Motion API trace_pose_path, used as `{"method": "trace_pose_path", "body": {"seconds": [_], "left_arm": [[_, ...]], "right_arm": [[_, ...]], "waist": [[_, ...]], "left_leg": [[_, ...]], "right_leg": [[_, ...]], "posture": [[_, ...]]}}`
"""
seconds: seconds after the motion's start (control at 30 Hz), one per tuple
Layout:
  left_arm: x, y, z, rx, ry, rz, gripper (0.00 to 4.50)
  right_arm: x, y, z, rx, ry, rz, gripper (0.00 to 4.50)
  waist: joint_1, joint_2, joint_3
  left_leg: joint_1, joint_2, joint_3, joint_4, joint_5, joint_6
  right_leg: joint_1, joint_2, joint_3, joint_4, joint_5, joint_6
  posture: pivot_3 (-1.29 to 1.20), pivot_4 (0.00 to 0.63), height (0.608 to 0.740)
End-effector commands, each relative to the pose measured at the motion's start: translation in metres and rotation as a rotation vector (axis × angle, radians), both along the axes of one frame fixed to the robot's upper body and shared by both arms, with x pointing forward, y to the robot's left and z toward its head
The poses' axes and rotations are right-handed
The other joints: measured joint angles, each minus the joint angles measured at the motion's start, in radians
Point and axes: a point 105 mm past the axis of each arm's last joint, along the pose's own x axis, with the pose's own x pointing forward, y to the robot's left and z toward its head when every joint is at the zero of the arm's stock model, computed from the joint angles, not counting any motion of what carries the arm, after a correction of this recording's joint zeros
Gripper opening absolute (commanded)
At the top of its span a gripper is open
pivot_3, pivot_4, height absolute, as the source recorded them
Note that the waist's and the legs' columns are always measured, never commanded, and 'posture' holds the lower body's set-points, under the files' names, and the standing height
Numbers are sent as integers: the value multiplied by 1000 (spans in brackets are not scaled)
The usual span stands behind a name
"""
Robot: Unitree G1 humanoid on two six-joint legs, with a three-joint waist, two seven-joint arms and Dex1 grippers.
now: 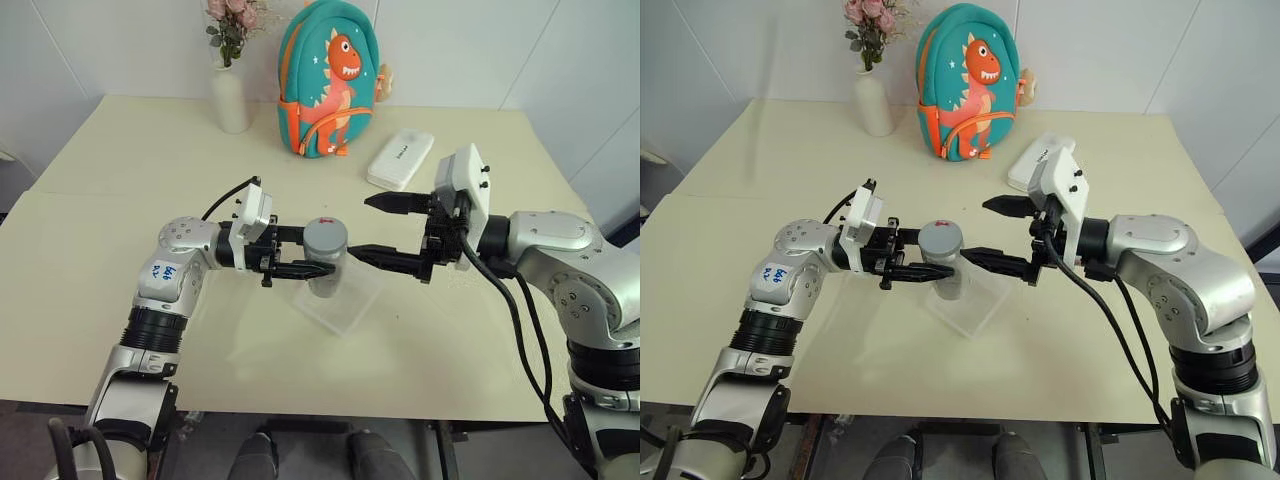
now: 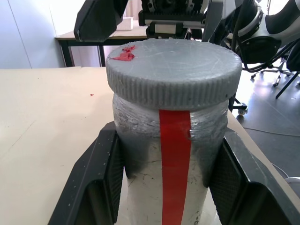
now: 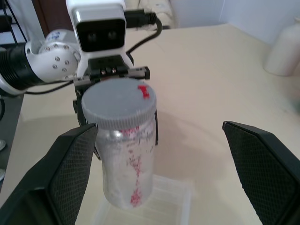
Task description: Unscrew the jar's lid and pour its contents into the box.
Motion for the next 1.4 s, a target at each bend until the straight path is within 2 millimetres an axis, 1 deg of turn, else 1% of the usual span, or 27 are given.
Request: {"method": "trace_pose_path", "body": {"seconds": [0.03, 0.17, 0.3, 0.37, 0.43, 0.6, 0.83, 1.1, 1.4], "left_arm": [[-3, -4, 7, -11, -34, -31, 2070], [-2, -4, 6, -6, -36, -32, 2070], [-1, -6, 6, -8, -37, -33, 2070], [-1, -8, 6, -8, -38, -44, 2070], [-1, -9, 6, -8, -38, -50, 2070], [-1, -16, 9, -16, -52, -73, 2070], [-5, -21, 11, -20, -66, -97, 2070], [-6, -20, 12, -20, -68, -98, 2070], [-6, -16, 10, -16, -61, -86, 2070]], "right_arm": [[-9, 6, 15, 34, -56, 38, 4472], [-19, 10, 15, 39, -32, 104, 4472], [-19, 17, 15, 47, -36, 123, 4472], [-14, 26, 13, 44, -37, 120, 4472], [-11, 31, 12, 39, -35, 110, 4472], [-8, 45, 7, 51, -33, 134, 4472], [7, 56, 1, 61, -44, 95, 4472], [9, 55, 3, 70, -54, 91, 4472], [11, 41, 3, 43, -62, 49, 4472]], "waist": [[1, 0, 0], [1, 0, 0], [1, 0, 0], [-1, 0, 0], [-1, 0, 0], [2, 0, 0], [-1, 0, 0], [1, 0, 0], [1, 0, 0]], "left_leg": [[0, 0, 0, 0, 0, 0], [0, 0, 0, 0, 0, 0], [0, 0, 0, 0, 0, 0], [0, 0, 0, 0, 0, 0], [0, 0, 0, 0, 0, 0], [0, 0, 0, 0, 0, 0], [0, 0, 0, 0, 0, 0], [0, 0, 0, 0, 0, 0], [0, 0, 0, 0, 0, 0]], "right_leg": [[0, 0, 0, 0, 0, 0], [0, 0, 0, 0, 0, 0], [0, 0, 0, 0, 0, 0], [0, 0, 0, 0, 0, 0], [0, 0, 0, 1, 0, 0], [0, 0, 0, 0, 0, 0], [0, 0, 0, 0, 0, 0], [0, 0, 0, 0, 0, 0], [0, 0, 0, 0, 0, 0]], "posture": [[0, 150, 740], [0, 150, 740], [0, 150, 740], [0, 150, 740], [0, 150, 740], [0, 150, 740], [0, 150, 740], [0, 150, 740], [0, 150, 740]]}}
